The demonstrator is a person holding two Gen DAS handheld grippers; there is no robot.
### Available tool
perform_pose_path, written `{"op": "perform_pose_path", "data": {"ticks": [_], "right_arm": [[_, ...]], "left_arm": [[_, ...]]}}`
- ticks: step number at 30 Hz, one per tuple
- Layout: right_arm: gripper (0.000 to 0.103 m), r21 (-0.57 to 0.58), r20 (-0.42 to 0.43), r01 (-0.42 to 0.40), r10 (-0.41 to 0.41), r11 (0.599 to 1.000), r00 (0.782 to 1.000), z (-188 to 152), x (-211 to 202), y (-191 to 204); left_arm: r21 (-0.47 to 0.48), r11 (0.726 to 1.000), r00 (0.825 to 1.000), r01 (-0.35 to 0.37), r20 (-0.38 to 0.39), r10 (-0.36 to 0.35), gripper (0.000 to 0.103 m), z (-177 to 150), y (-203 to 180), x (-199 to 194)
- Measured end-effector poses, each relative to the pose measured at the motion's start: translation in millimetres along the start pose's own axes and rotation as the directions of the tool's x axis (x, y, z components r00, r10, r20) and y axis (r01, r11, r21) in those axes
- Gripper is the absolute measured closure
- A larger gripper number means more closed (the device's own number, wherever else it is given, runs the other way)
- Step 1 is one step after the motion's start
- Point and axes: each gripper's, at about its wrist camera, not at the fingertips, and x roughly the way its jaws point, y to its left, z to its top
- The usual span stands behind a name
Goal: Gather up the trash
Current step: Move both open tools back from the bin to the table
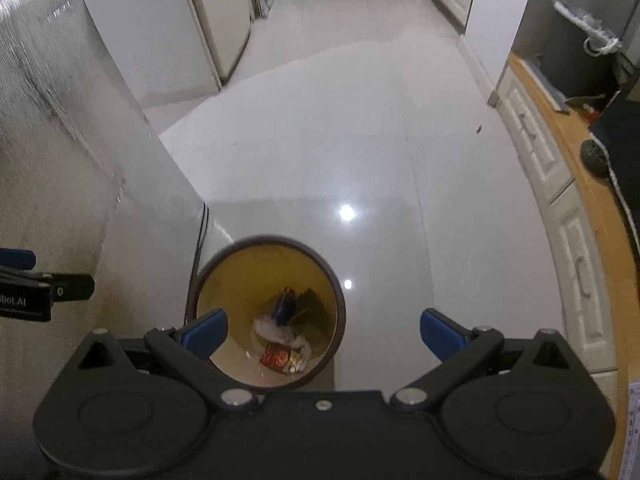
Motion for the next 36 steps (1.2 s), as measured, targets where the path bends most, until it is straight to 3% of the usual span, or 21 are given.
{"op": "perform_pose_path", "data": {"ticks": [7, 16, 20, 25, 36], "right_arm": [[0.0, -0.001, 0.106, 0.021, -0.021, 1.0, 0.994, 9.4, -40.9, -3.2], [0.0, 0.005, 0.316, 0.014, -0.014, 1.0, 0.949, 26.9, -112.4, -3.9], [0.0, -0.014, 0.418, 0.0, 0.006, 1.0, 0.908, 33.3, -146.0, 5.2], [0.0, -0.054, 0.537, -0.025, 0.05, 0.998, 0.842, 37.9, -188.4, 20.5], [0.0, -0.172, 0.701, -0.07, 0.172, 0.983, 0.692, 32.5, -264.3, 69.2]], "left_arm": [[0.037, 0.999, 0.989, 0.001, 0.146, -0.007, 0.0, 5.2, -10.5, -52.2], [0.035, 0.999, 0.931, 0.017, 0.364, -0.029, 0.0, 12.2, -18.3, -134.3], [0.027, 0.999, 0.886, 0.021, 0.463, -0.031, 0.0, 11.0, -20.3, -175.2], [0.03, 1.0, 0.821, 0.009, 0.57, -0.024, 0.0, 0.5, -21.7, -221.9], [-0.018, 0.999, 0.711, -0.041, 0.702, 0.042, 0.0, -44.6, 15.8, -295.6]]}}
